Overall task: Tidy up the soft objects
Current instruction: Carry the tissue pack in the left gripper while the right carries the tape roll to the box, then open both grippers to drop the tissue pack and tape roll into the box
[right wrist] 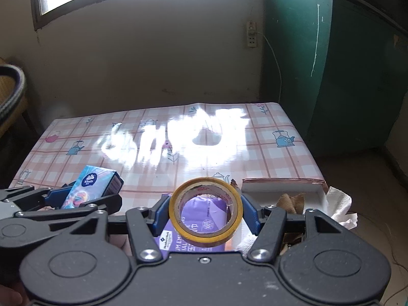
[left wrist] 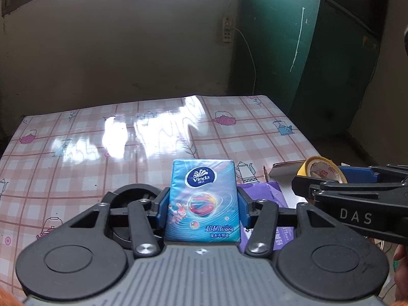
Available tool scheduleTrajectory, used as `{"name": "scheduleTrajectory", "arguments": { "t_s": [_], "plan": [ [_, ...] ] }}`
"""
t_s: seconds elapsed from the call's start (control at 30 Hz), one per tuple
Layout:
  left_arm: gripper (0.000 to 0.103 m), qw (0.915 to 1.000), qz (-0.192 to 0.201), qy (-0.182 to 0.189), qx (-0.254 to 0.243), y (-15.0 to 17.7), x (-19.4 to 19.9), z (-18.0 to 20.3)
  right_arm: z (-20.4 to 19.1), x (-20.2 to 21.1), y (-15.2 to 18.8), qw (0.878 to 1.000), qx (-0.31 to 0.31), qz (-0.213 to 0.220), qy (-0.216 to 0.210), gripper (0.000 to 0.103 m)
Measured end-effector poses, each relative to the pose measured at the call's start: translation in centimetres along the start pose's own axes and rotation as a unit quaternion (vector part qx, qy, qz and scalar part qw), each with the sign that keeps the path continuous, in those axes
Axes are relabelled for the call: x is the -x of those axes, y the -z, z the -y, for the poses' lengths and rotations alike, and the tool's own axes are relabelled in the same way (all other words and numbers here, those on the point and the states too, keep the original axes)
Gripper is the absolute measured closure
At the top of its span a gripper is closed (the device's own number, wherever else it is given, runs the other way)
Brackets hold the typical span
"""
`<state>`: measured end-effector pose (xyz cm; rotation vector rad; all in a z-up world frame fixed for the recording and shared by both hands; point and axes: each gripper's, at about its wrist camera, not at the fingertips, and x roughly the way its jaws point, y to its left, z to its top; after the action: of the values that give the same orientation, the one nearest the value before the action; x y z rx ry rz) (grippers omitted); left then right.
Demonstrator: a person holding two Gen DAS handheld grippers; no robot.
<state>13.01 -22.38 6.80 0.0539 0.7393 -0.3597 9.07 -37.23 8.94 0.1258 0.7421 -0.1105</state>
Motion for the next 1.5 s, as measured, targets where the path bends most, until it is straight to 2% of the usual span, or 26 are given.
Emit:
{"name": "scheduleTrajectory", "arguments": {
  "t_s": [0.57,1.5],
  "plan": [
    [0.050,0.9997,-0.004,0.018,-0.014,0.1,-0.8,2.6,3.3,0.2,0.4,1.000,-0.015,-0.004,0.018,0.032],
    [0.050,0.9957,-0.016,0.066,-0.063,0.8,-2.4,9.1,10.3,1.4,2.0,0.997,-0.051,-0.015,0.057,0.032]
  ]
}}
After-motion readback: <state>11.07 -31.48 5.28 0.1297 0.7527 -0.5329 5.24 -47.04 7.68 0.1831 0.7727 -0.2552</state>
